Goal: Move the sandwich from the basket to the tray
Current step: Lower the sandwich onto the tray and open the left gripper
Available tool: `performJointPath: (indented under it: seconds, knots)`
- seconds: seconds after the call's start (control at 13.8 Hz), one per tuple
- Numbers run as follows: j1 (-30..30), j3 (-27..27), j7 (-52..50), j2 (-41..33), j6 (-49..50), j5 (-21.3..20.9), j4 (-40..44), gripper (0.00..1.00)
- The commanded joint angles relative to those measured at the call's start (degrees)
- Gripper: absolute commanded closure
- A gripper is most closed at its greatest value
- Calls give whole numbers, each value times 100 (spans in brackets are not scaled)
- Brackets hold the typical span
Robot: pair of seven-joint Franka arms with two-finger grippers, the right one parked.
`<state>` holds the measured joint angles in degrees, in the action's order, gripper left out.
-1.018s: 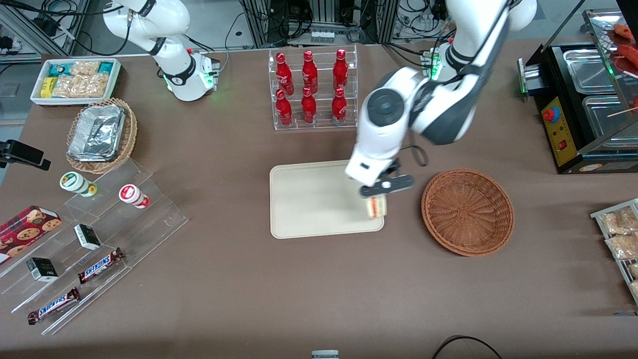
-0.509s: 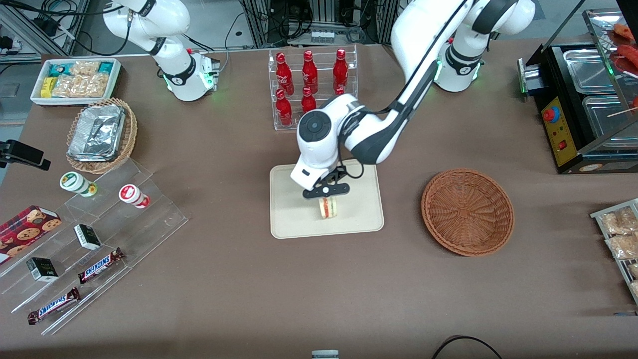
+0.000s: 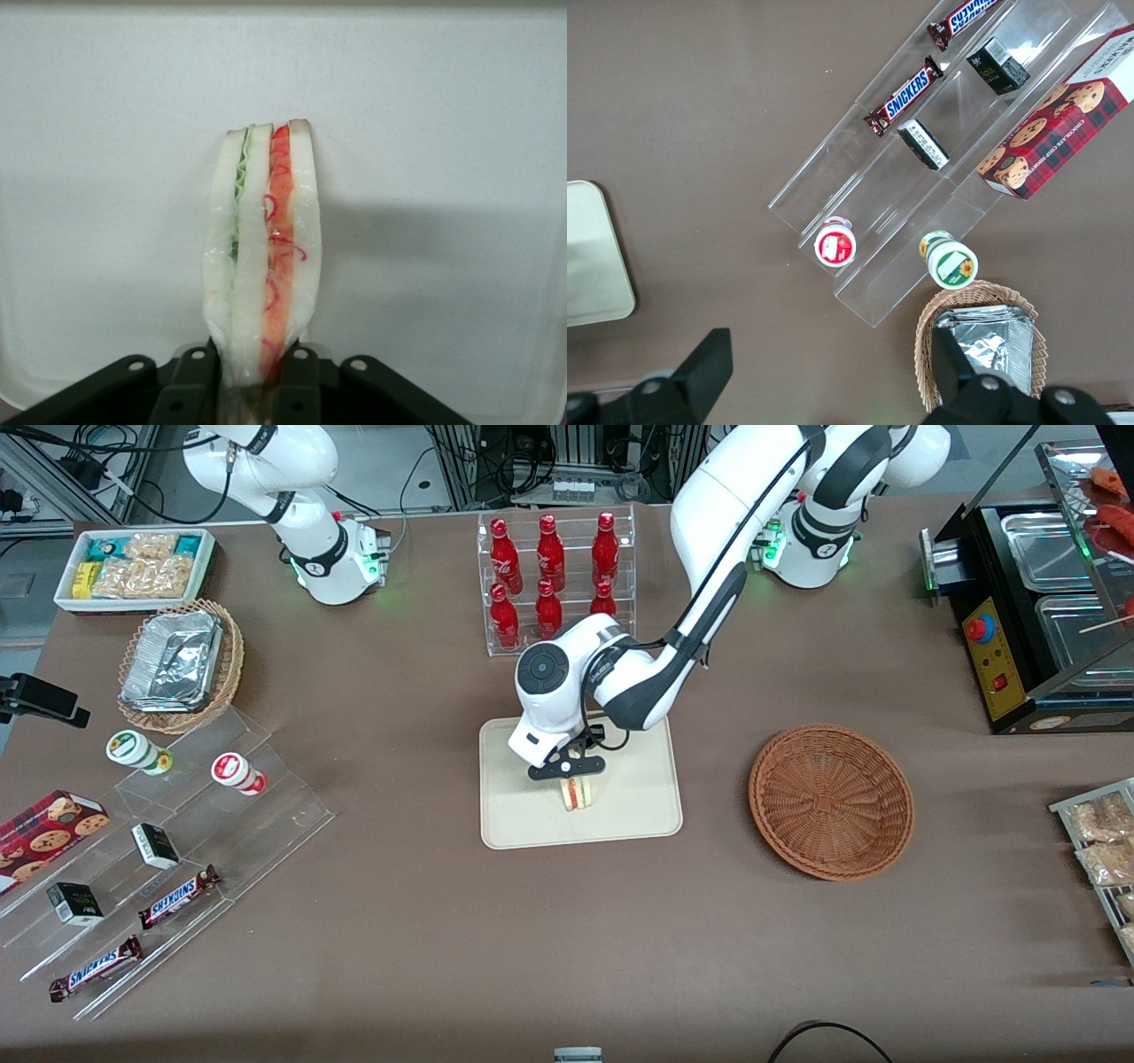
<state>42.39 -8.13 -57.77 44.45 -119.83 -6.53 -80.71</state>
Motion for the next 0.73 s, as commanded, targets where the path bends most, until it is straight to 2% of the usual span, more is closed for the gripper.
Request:
performJointPath:
  seconds: [0.0, 0.29, 0.44, 0.51, 0.65]
  knots:
    - [85, 101, -147, -41, 56, -147, 187, 0]
    - [32, 232, -182, -908, 906, -50, 179, 0]
    - [32, 565, -322, -1488, 1407, 63, 152, 0]
    - [32, 810, -366, -1779, 1662, 265, 144, 0]
    - [32, 1538, -236, -2341, 1927, 556, 117, 0]
